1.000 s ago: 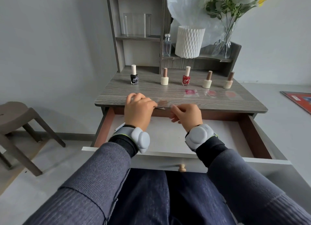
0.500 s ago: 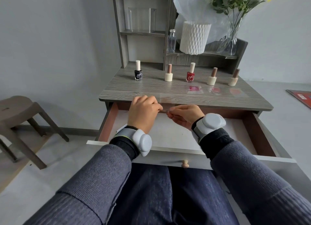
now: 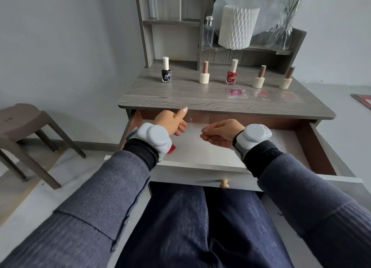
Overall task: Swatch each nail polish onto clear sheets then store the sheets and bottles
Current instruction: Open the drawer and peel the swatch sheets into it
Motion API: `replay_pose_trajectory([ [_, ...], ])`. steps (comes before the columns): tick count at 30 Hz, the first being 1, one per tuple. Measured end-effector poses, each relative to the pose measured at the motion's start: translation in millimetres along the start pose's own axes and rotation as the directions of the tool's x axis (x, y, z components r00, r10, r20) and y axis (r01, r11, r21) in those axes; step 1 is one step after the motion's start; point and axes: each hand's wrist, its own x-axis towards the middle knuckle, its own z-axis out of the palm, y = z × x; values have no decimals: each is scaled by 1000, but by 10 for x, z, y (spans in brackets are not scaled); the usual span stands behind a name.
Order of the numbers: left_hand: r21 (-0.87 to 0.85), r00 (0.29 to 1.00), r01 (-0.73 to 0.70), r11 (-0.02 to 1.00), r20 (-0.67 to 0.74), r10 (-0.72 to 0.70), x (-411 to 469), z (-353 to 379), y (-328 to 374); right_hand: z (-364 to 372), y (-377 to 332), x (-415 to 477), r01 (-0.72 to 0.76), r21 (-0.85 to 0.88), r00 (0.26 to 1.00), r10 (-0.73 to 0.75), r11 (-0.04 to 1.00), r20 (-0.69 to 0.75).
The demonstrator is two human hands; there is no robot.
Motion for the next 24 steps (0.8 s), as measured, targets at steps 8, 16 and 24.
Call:
replay_pose_trajectory([
  [8, 133, 997, -69, 989, 53, 62, 197, -18, -143, -29, 45, 143, -46, -155, 999, 48, 987, 11],
  [16, 335, 991, 27, 942, 118, -71, 433, 109, -230, 19, 105, 339, -130, -345, 984, 163, 929, 69],
  [24, 546, 981, 8, 838, 158, -113, 672, 231, -264, 14, 113, 565, -128, -446, 982, 178, 886, 71],
])
